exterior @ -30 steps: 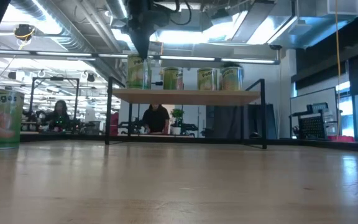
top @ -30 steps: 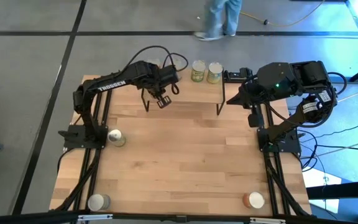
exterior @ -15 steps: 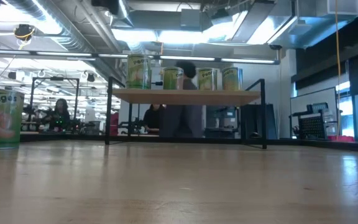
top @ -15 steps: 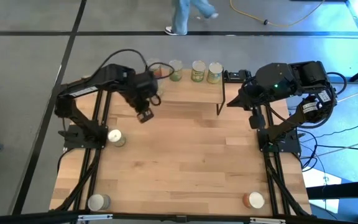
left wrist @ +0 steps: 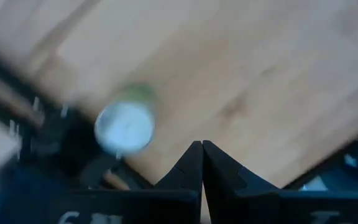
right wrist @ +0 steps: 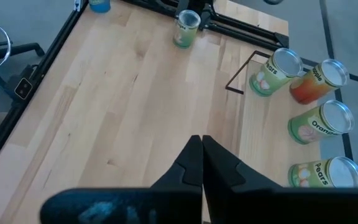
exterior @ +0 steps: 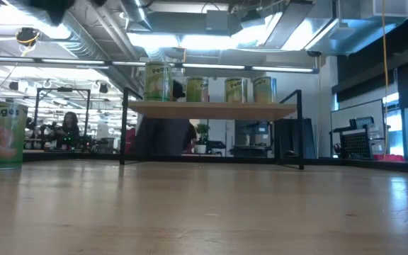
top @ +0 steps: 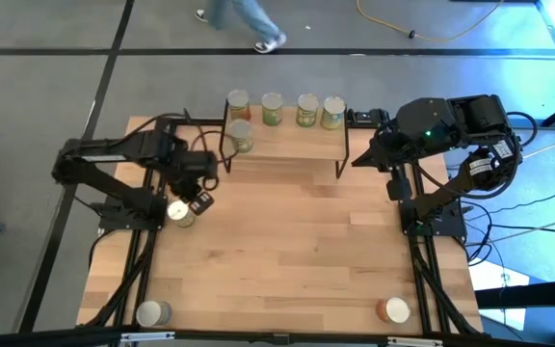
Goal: Pick and place cans onto a shelf
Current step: Put the canned oranges on the shelf
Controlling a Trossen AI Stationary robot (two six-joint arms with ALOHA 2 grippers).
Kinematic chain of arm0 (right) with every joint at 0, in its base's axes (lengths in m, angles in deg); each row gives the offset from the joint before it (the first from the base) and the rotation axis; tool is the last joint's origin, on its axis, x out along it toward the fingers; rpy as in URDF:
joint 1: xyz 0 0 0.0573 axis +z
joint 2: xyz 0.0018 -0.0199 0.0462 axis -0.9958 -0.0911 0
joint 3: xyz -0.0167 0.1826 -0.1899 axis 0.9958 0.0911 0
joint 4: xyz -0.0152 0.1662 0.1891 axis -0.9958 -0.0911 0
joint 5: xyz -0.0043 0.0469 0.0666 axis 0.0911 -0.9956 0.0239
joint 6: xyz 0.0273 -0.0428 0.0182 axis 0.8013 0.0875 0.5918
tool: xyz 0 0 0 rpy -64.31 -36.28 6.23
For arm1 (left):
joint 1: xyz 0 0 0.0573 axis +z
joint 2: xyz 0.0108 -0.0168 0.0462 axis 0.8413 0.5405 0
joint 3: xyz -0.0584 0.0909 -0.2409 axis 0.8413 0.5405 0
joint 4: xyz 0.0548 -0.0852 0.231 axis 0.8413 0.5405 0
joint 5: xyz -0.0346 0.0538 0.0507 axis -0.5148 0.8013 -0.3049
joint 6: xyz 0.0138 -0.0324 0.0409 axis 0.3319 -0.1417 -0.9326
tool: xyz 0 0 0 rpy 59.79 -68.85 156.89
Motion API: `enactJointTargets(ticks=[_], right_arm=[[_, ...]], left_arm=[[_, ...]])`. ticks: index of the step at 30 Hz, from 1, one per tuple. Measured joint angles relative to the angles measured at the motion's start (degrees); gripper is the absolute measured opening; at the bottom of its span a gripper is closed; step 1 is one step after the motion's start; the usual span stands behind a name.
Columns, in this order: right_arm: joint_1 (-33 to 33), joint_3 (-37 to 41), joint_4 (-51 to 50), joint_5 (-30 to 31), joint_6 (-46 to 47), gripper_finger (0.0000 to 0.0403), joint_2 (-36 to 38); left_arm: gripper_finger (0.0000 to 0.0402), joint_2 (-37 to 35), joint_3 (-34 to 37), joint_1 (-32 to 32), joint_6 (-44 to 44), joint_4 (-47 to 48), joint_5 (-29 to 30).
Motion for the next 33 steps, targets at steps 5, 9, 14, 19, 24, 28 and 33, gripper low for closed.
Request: enactJointTargets(ticks=[5, 9, 14, 19, 24, 28, 33], right_arm=[[0.0, 0.0, 0.0, 0.0, 0.0, 0.0000, 0.0], [0.0, 0.0, 0.0, 0.0, 0.0, 0.0000, 0.0], [0.0, 0.0, 0.1, 0.0, 0.0, 0.0000, 0.0], [0.0, 0.0, 0.1, 0.0, 0.0, 0.0000, 0.0], [0.0, 0.0, 0.1, 0.0, 0.0, 0.0000, 0.0], [0.0, 0.0, 0.1, 0.0, 0.0, 0.0000, 0.0], [0.0, 0.0, 0.1, 0.0, 0.0, 0.0000, 0.0]], left_arm=[[0.0000, -6.1, 8.1, -2.4, 12.7, -0.7, 1.2], [0.0006, -8.1, 12.1, -4.1, 15.6, -1.5, 1.3], [0.0027, -8.2, 14.9, -4.8, 19.5, -1.6, 0.9], [0.0048, -8.2, 18.0, -4.8, 21.3, -3.6, 0.0], [0.0053, -8.2, 19.6, -4.8, 23.0, -5.1, 1.8], [0.0051, -8.2, 22.4, -4.8, 24.6, -8.8, 2.9], [0.0051, -8.2, 27.1, -4.8, 24.5, -14.4, 2.8]])
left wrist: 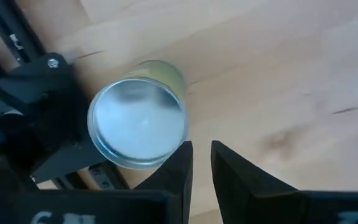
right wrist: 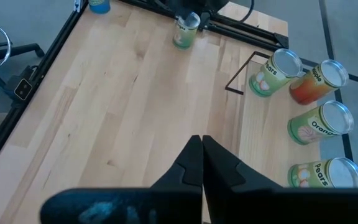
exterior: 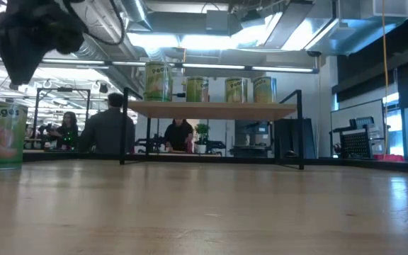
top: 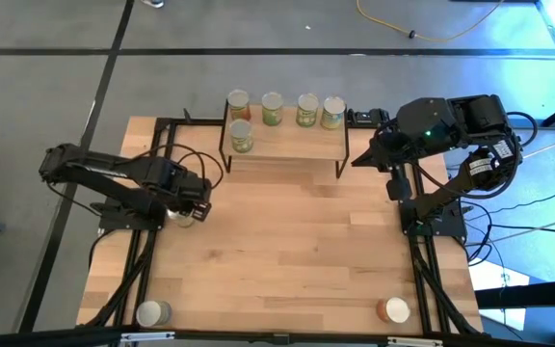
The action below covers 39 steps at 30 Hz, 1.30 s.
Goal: Pick and place cans onto a shelf
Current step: Put the canned oranges on the shelf
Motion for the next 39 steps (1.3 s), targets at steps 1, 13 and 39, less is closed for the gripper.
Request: enactJointTargets(ticks=[1, 13, 39], right_arm=[[0.0, 0.0, 0.0, 0.0, 0.0, 0.0000, 0.0], [0.0, 0.0, 0.0, 0.0, -0.1, 0.0000, 0.0], [0.0, 0.0, 0.0, 0.0, -0.2, 0.0000, 0.0]], left_arm=[[0.0051, 0.0, 0.8, 0.0, -0.2, -0.1, 0.0], [0.0054, 0.0, 4.4, 0.0, 1.5, -0.7, 0.2], [0.0050, 0.5, 4.4, 0.0, -1.8, -2.4, 1.9]])
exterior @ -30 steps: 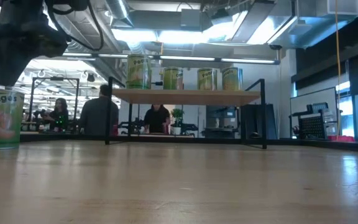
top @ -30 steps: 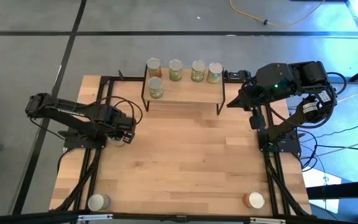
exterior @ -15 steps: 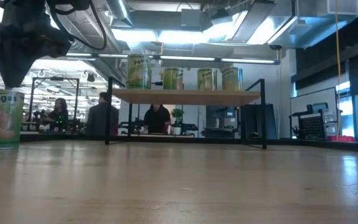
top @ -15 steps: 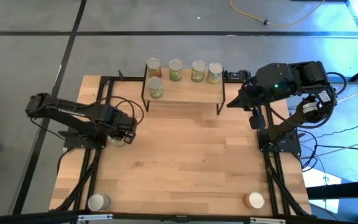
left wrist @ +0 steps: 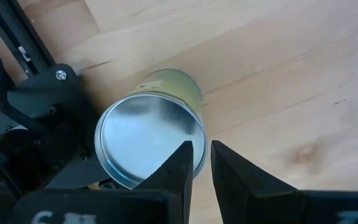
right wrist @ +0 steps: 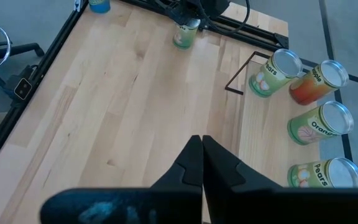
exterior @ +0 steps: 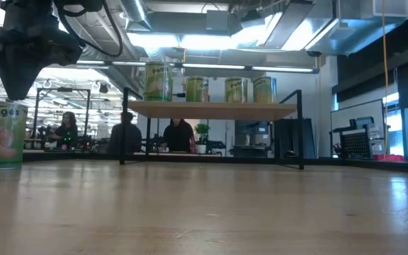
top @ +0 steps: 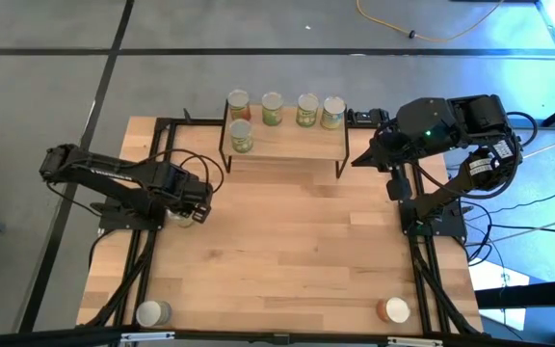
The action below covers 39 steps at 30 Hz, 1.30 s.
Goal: Pick and place cans onto a shelf
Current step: Put the canned oranges on the shelf
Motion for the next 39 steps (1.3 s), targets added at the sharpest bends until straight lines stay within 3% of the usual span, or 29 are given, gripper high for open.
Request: enactJointTargets(ticks=[26, 39], right_arm=[[0.0, 0.0, 0.0, 0.0, 0.0, 0.0000, 0.0], [0.0, 0.0, 0.0, 0.0, 0.0, 0.0000, 0.0]], left_arm=[[0.0049, 0.2, 0.0, 0.0, 5.0, -0.7, 1.5], [0.0049, 8.0, -0.2, 0.0, 0.1, -0.3, -0.1]])
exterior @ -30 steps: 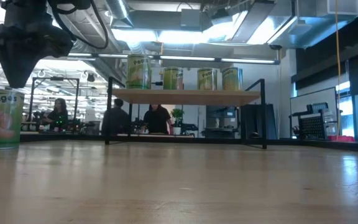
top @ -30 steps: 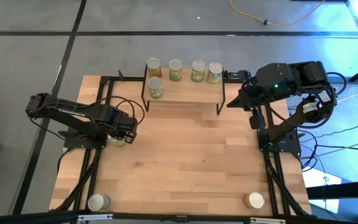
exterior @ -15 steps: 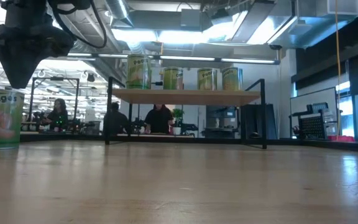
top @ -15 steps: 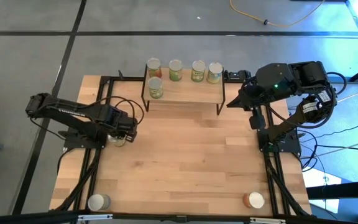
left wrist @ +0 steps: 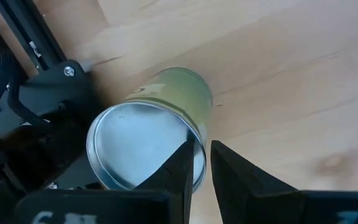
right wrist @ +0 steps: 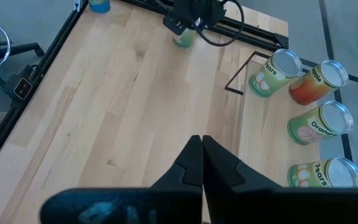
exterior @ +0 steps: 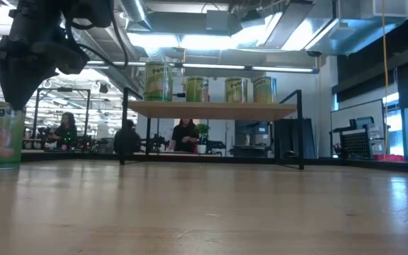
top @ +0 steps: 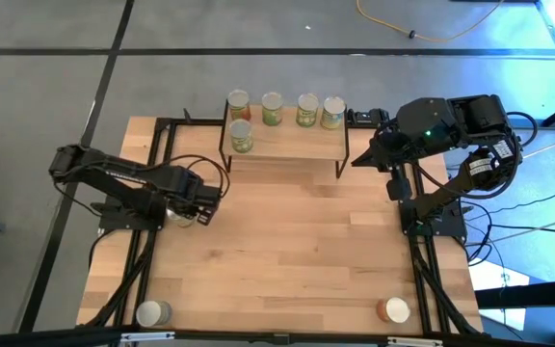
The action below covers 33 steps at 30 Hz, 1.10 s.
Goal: Pick and place cans onto a shelf
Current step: Put the canned oranges on the shelf
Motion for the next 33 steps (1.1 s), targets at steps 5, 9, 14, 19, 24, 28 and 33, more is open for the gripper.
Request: enactJointTargets(ticks=[5, 9, 14, 19, 24, 28, 33], right_arm=[[0.0, 0.0, 0.0, 0.0, 0.0, 0.0000, 0.0], [0.0, 0.0, 0.0, 0.0, 0.0, 0.0000, 0.0], [0.0, 0.0, 0.0, 0.0, -0.1, 0.0000, 0.0], [0.0, 0.0, 0.0, 0.0, -0.2, 0.0000, 0.0], [0.0, 0.0, 0.0, 0.0, -0.2, 0.0000, 0.0], [0.0, 0.0, 0.0, 0.0, -0.2, 0.0001, 0.0], [0.0, 0.0, 0.0, 0.0, -0.2, 0.0000, 0.0]], left_arm=[[0.0043, 0.2, 0.1, 0.0, -1.6, 0.0, -0.3], [0.0009, 0.2, 0.1, 0.0, -4.4, 0.4, -1.1], [0.0002, 0.2, -0.2, 0.0, -6.2, 0.7, -2.4], [0.0001, 0.3, -4.5, -0.8, -9.0, -0.4, -3.9], [0.0001, 0.8, -11.0, -1.2, -12.6, -0.8, -3.4], [0.0000, 3.9, -16.5, -1.8, -16.6, -0.3, -3.0], [0.0000, 12.5, -24.7, -1.9, -23.1, 3.0, -1.6]])
